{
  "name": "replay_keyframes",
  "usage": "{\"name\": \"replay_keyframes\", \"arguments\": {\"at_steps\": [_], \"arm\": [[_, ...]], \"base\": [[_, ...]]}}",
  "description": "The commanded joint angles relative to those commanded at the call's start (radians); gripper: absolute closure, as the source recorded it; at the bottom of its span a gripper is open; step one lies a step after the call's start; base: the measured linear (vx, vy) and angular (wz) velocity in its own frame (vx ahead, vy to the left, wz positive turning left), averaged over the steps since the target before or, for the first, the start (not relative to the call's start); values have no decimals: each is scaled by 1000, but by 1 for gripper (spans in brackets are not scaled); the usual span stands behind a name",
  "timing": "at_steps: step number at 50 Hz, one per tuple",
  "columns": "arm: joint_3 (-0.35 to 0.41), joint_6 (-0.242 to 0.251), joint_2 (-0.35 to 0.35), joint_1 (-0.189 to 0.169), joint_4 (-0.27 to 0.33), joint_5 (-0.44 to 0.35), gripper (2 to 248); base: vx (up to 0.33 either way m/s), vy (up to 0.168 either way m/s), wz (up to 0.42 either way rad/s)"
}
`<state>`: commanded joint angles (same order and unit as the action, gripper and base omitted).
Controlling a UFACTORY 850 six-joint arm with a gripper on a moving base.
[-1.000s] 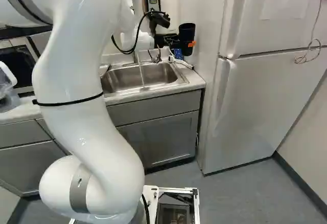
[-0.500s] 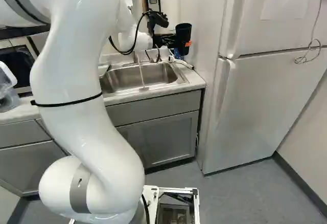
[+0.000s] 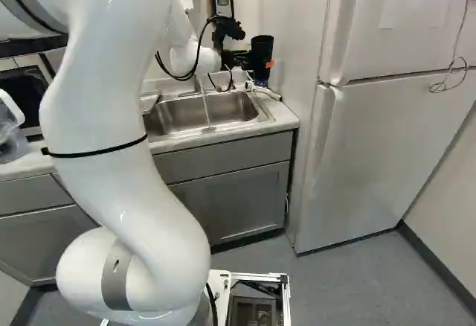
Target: Rinse the cup and place it in the tray
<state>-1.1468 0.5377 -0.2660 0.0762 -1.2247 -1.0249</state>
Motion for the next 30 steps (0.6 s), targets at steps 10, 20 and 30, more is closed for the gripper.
{"name": "replay_keyframes", "arguments": {"at_steps": [10,20,30], "arm": [[15,0,13,-9,40,23,125],[18,0,15,-25,96,39,125],[17,0,15,-33,166,49,125]], "base": [[0,0,0],[0,0,0],[0,0,0]]}}
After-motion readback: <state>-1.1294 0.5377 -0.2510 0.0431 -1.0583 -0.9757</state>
